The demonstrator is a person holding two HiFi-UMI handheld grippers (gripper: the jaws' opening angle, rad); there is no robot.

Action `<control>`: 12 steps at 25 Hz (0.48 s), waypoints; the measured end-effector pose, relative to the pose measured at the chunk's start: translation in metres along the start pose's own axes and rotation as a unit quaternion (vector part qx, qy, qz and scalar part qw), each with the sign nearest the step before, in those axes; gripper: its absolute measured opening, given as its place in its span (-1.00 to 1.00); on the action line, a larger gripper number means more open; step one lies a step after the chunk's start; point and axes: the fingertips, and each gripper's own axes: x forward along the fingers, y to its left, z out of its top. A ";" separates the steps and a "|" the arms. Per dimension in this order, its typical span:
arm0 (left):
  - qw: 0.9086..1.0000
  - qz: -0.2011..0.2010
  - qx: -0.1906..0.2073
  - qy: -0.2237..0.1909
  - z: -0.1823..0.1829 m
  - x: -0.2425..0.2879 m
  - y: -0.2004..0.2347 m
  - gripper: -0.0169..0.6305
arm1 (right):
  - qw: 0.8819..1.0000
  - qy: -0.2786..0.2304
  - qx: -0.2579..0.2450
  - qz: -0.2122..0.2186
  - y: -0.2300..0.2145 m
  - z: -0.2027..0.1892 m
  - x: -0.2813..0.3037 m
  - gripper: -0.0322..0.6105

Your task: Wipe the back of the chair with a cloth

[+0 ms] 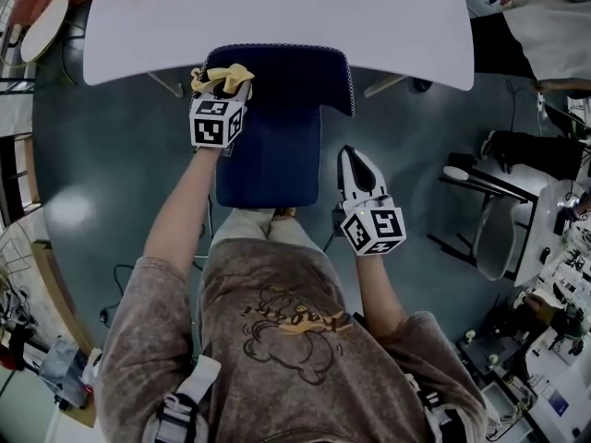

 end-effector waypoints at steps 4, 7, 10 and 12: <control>1.000 -0.015 0.013 0.004 -0.004 0.006 -0.018 -0.71 | 1.000 -0.004 0.001 0.000 -0.002 0.001 -0.007 -0.82; 1.000 -0.021 0.001 0.002 -0.003 0.014 -0.028 -0.72 | 1.000 -0.008 0.000 -0.005 0.000 0.005 -0.011 -0.82; 0.999 -0.044 0.004 0.006 -0.003 0.025 -0.050 -0.72 | 1.000 -0.012 -0.001 -0.013 -0.002 0.007 -0.019 -0.82; 0.997 -0.068 0.019 0.011 -0.003 0.037 -0.076 -0.72 | 1.000 -0.013 0.002 -0.022 -0.008 0.007 -0.025 -0.82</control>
